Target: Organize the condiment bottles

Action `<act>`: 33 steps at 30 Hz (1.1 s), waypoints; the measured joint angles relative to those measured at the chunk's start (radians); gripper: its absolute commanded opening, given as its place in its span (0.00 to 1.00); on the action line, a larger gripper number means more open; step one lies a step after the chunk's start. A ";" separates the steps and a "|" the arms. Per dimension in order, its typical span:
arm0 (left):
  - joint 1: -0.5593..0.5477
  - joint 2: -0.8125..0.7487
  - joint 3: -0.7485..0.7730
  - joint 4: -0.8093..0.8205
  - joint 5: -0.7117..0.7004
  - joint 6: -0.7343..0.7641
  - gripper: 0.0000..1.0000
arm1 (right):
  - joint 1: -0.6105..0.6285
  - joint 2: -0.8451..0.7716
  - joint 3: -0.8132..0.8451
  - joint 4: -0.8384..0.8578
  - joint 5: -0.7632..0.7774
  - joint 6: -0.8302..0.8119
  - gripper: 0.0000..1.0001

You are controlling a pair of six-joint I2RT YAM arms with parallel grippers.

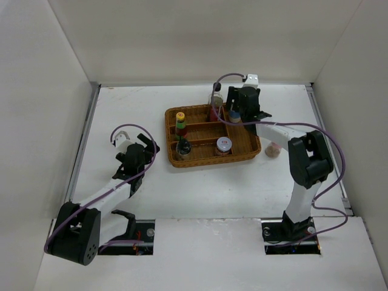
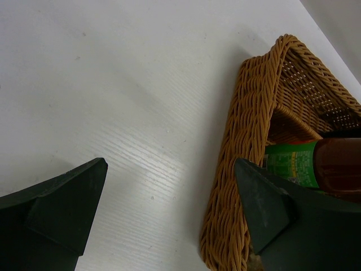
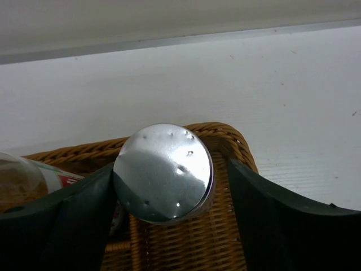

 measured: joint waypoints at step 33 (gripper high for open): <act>-0.005 0.005 0.000 0.005 0.024 -0.002 1.00 | -0.137 -0.604 -0.670 -0.164 0.299 0.211 0.82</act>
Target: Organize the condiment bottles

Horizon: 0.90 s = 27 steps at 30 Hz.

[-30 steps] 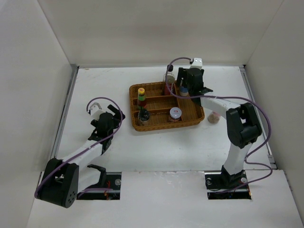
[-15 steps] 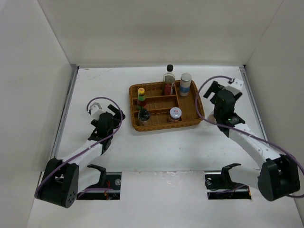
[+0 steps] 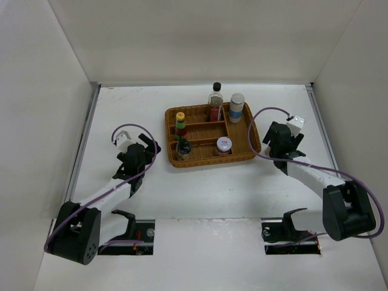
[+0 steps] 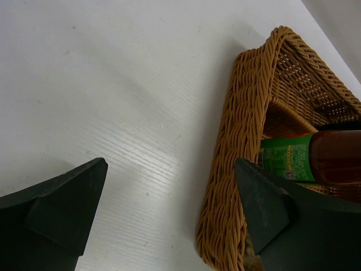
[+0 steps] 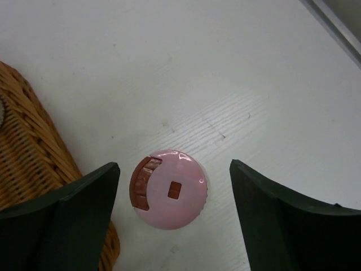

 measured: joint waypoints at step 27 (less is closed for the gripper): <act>0.013 0.001 0.000 0.007 0.021 -0.017 1.00 | 0.323 0.027 0.128 0.089 -0.008 -0.093 0.51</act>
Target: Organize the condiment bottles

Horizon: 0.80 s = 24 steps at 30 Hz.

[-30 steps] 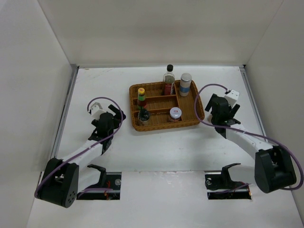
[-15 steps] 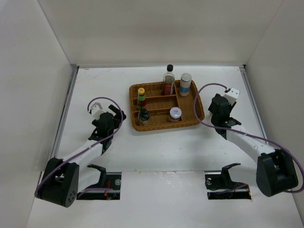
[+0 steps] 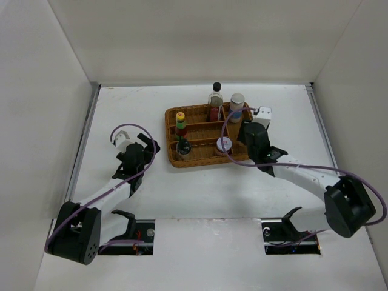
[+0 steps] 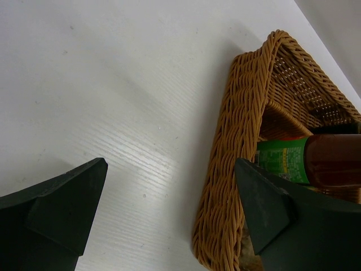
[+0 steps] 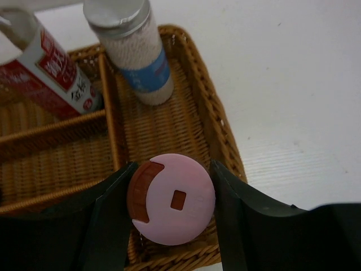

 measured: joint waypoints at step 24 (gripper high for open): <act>0.040 0.002 0.000 -0.025 0.026 -0.003 1.00 | -0.022 -0.035 -0.043 0.035 -0.038 0.052 1.00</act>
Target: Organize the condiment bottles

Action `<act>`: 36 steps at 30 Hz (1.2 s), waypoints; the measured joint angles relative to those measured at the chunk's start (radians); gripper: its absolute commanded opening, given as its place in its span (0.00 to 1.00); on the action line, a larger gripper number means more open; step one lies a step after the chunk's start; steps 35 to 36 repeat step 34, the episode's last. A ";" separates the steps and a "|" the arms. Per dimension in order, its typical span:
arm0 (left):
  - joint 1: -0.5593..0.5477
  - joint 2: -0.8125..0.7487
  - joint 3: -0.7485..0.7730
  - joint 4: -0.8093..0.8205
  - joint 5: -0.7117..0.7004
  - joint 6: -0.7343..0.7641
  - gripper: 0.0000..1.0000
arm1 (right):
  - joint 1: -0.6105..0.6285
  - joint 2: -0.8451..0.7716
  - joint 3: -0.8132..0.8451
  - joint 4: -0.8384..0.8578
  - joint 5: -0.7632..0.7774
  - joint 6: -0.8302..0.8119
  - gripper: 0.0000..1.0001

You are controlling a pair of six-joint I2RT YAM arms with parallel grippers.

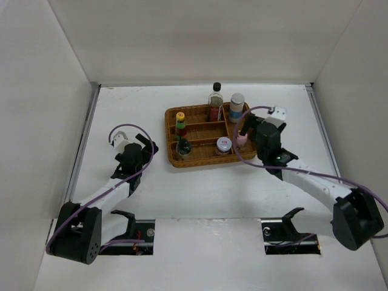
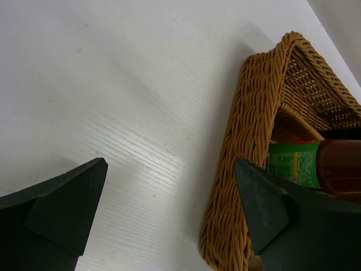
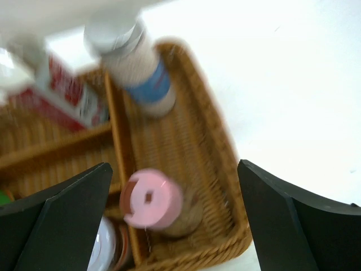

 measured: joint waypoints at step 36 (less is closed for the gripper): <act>0.032 -0.011 -0.019 0.077 0.095 0.020 1.00 | -0.477 0.124 -0.204 0.172 -0.138 0.404 1.00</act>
